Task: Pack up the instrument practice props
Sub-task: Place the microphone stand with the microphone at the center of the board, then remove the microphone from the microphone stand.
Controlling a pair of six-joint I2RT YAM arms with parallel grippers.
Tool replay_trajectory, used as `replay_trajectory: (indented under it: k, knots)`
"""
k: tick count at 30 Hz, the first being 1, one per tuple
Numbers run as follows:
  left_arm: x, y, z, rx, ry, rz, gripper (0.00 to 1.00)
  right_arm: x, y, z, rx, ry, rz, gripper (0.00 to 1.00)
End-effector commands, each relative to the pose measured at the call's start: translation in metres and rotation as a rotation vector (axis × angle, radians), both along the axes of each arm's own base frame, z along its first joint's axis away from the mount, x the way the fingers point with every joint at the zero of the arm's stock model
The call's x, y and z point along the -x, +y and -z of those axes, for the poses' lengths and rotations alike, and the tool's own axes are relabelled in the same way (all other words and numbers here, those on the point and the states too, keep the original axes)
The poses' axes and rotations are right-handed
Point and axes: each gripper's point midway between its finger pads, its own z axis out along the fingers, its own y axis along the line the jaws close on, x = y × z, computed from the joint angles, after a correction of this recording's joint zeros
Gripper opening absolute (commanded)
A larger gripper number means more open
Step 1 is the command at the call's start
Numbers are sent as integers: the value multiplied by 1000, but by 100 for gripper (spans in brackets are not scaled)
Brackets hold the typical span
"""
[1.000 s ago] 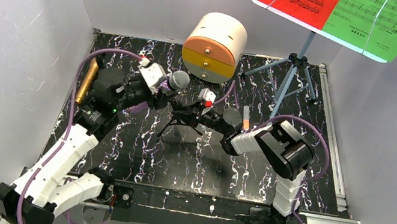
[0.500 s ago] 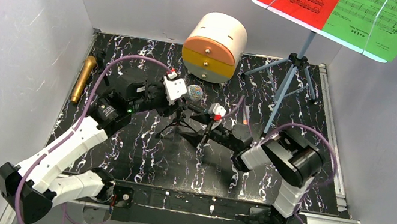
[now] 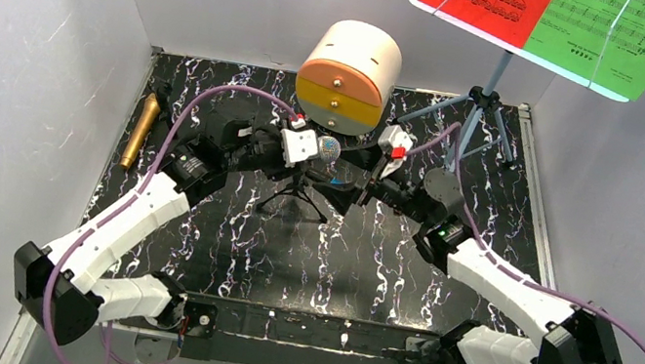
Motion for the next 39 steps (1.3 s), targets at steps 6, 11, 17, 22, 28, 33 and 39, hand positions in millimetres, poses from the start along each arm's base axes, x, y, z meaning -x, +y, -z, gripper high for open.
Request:
replay_trajectory:
  k: [6, 11, 17, 22, 28, 33, 39]
  knots:
    - [14, -17, 31, -77, 75, 160, 34, -9, -4, -14, 156, 214, -8, 99]
    - [9, -21, 37, -88, 86, 175, 35, -25, 5, -26, 143, 250, 3, 98]
    - [5, -24, 32, -84, 66, 179, 37, -34, 13, -27, 143, 315, -39, 79]
    - [-1, -24, 26, -65, 39, 149, 49, -36, 9, -26, 123, 355, -59, 43]
    - [-14, -14, -1, 53, -16, -9, 66, -49, -2, -25, 83, 393, 1, 2]
    - [-29, 13, -43, 303, -43, -282, 74, -56, -6, -30, 32, 392, 55, 1]
    - [-36, 51, -73, 579, 58, -584, 74, -63, -5, -23, 10, 411, 82, 1]
